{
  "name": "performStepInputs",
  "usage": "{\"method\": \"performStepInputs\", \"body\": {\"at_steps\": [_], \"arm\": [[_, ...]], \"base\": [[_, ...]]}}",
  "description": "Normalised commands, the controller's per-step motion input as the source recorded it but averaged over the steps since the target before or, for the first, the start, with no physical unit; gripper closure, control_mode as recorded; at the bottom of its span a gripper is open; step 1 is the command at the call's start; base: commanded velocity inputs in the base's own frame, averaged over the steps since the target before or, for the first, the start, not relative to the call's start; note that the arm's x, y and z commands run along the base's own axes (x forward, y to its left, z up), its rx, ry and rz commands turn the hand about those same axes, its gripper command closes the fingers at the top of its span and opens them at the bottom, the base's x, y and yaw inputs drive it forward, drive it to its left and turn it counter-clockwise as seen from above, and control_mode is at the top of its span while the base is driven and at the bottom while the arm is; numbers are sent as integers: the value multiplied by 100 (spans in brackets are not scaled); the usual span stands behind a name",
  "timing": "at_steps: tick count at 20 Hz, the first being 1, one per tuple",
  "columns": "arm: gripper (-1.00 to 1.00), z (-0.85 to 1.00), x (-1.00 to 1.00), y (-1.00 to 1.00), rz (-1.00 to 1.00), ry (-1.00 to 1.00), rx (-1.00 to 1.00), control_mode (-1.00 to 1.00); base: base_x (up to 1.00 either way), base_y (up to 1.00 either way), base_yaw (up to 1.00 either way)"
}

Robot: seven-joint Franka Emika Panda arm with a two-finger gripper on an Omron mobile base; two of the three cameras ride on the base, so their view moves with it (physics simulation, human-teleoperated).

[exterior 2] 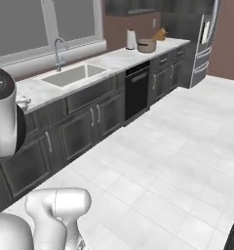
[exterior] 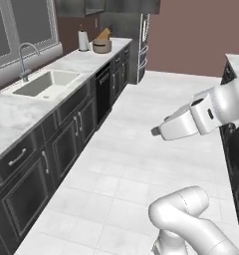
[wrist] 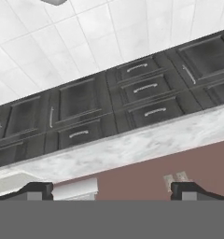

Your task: Pick the kettle from the cabinet and place it on a stove burner. Then pick the pot from the counter and place it on another stove burner. Finally, turn both burners on.

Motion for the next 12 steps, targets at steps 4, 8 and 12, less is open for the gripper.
{"method": "performStepInputs", "body": {"at_steps": [4, 8, 12], "arm": [[-100, 0, 0, 0, 0, 0, 0, 100], [-100, 0, 0, 0, 0, 0, 0, 100], [-100, 0, 0, 0, 0, 0, 0, 100]], "base": [[100, 3, -1], [100, 0, 0], [100, 0, 0]]}}
